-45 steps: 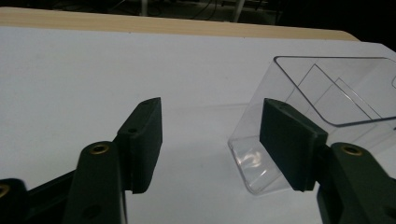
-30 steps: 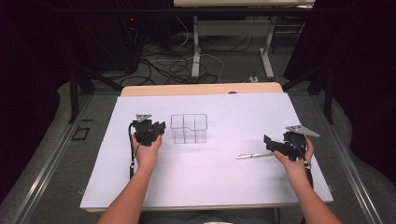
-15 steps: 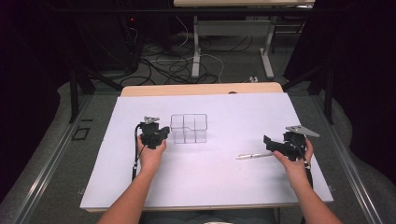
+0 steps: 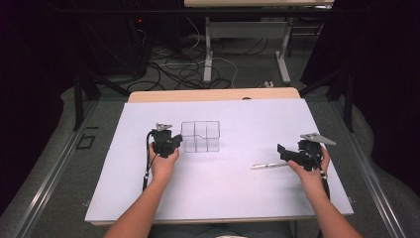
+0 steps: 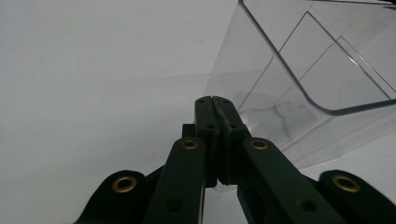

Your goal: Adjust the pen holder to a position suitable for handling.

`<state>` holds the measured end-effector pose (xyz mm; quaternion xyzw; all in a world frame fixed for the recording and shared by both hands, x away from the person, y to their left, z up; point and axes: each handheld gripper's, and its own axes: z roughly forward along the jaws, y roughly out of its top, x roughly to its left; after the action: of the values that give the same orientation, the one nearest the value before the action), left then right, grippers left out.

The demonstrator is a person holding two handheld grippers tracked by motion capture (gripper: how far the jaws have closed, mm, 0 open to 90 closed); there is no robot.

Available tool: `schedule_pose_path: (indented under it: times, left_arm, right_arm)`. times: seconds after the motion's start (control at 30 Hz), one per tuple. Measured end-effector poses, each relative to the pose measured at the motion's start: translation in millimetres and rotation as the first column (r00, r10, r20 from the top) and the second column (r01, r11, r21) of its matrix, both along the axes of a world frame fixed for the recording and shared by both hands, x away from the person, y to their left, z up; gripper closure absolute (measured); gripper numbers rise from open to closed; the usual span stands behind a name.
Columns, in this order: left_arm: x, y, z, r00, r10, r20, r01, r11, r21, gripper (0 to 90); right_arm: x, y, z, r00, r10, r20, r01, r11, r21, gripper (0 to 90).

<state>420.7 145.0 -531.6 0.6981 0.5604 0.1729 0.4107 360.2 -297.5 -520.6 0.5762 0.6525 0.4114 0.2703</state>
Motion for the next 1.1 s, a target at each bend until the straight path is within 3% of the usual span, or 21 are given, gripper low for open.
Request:
schedule_pose_path:
  times: [0.6,0.73,0.93,1.1]
  left_arm:
    - [5.4,-19.5,1.2,0.9996,-0.029,0.002,0.029,0.9996,-0.005,90.0]
    - [10.4,-27.6,1.5,0.9995,-0.030,0.008,0.030,0.9993,-0.024,90.0]
    - [17.7,-32.7,4.5,0.9989,-0.046,0.003,0.046,0.9989,-0.003,90.0]
    - [22.8,-35.5,5.7,0.9982,-0.060,0.003,0.060,0.9981,-0.010,90.0]
  right_arm:
    - [-2.9,-1.3,0.7,1.0000,-0.005,0.003,0.005,1.0000,0.003,11.2]
    - [-2.7,-1.3,0.9,1.0000,-0.003,0.003,0.003,1.0000,0.004,11.3]
    - [-1.6,-0.6,-0.3,1.0000,0.003,-0.003,-0.003,1.0000,0.009,11.4]
    - [-1.0,-0.3,-1.3,1.0000,0.004,-0.004,-0.004,1.0000,0.007,11.5]
